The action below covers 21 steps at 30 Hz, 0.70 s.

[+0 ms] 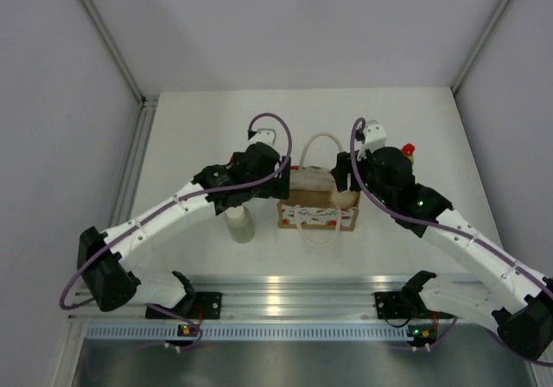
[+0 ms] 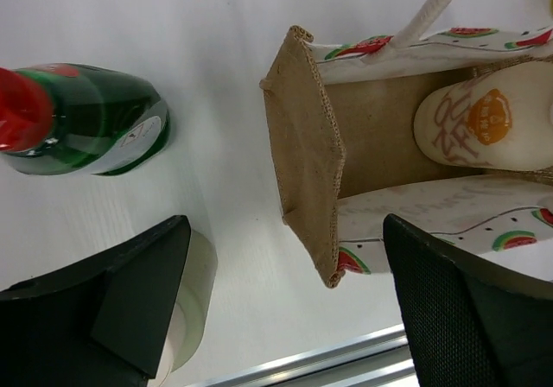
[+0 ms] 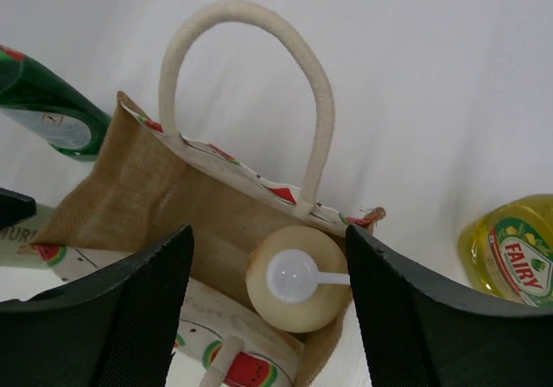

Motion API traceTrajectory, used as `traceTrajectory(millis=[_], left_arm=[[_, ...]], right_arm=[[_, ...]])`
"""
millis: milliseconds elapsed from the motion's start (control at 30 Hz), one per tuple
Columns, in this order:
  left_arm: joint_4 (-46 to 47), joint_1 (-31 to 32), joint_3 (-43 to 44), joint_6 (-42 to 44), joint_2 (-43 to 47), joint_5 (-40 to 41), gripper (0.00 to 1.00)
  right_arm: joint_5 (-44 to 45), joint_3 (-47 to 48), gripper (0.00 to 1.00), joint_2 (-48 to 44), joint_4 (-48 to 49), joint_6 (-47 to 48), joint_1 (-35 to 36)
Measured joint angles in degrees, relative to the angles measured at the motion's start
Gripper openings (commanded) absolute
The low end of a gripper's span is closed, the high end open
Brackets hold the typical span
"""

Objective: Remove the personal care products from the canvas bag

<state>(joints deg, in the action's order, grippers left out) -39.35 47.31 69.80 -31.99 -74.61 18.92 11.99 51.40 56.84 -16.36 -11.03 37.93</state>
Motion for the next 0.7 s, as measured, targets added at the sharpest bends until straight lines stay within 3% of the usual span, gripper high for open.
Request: traceTrajectory(millis=[300,567,700], left_arm=[[0.4,4.3,0.4,-0.9,-11.0,4.7,0.97],[0.4,5.6,0.4,-1.7,-13.0,5.6,0.97],[0.4,6.9,0.4,-2.7,-13.1,5.7,0.98]], right_arm=[[-0.3,2.3,0.63,7.4,-6.4,3.5,-0.3],[-3.1,4.9,0.60,12.4,-9.7,5.0,-1.6],[-4.1,5.8,0.64,14.2,-10.2,5.1,-1.7]])
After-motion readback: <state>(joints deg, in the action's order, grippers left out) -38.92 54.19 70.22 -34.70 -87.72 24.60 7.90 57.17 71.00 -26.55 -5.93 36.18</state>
